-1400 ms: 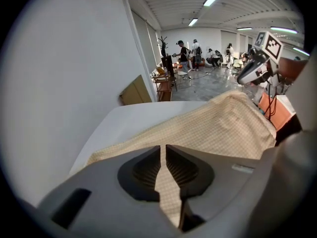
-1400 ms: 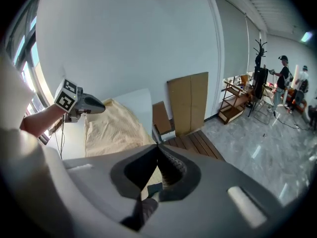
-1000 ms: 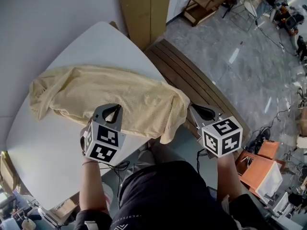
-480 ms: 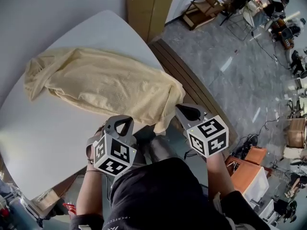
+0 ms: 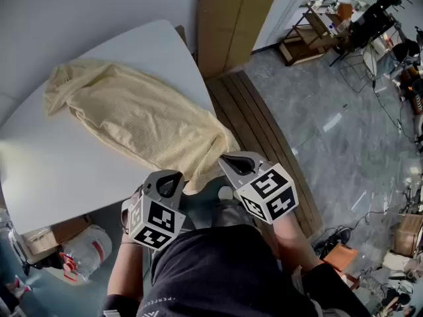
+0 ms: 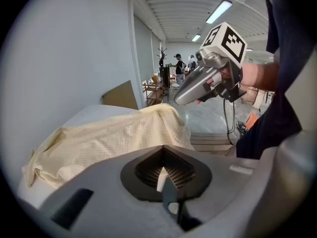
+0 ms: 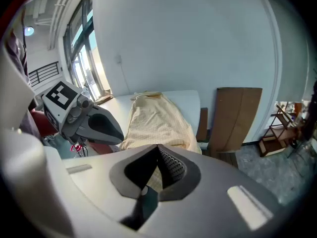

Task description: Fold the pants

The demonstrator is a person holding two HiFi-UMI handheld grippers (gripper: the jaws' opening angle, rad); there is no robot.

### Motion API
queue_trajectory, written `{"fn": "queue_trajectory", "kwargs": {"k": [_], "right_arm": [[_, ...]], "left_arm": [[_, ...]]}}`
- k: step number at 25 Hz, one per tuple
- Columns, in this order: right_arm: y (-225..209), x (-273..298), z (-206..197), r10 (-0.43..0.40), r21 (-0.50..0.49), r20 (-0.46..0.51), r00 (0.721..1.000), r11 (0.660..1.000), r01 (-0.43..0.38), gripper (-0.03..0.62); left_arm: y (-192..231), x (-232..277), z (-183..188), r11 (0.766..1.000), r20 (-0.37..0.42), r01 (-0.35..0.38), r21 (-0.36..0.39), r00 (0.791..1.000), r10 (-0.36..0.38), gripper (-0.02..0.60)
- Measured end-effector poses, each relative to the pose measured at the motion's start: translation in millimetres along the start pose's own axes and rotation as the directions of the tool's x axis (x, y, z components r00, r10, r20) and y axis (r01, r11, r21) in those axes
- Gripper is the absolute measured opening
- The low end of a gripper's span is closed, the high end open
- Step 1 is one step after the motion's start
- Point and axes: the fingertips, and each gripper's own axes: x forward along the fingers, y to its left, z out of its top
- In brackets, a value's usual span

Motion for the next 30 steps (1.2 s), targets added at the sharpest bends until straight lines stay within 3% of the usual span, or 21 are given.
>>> {"fn": "queue_trajectory", "kwargs": {"k": [8,17,24,30], "right_arm": [[-25.5,-22.1,-27.3,0.125,-0.084,-0.028,0.992,0.988,-0.127,0.000],[-36.6,-10.9,-58.6,0.207,-0.113,-0.129,0.970,0.968,-0.222,0.061],[-43.8,-2.2,-74.5,0.242,-0.122,-0.175,0.954,0.956,-0.265,0.099],[-57.8,4.4,-80.2,0.270,-0.116,-0.181,0.946,0.949,-0.294,0.160]], "left_arm": [[-38.8,27.8,8.7,0.986,-0.077,-0.138,-0.091,0.988,0.132,0.028],[-50.4,24.5,-17.8,0.943,-0.147,-0.250,-0.222,0.964,0.221,0.081],[-67.1,40.3,-23.4,0.916,-0.158,-0.262,-0.304,0.962,0.222,0.117],[-77.7,54.1,-21.7,0.917,-0.168,-0.258,-0.305,0.962,0.214,0.117]]}}
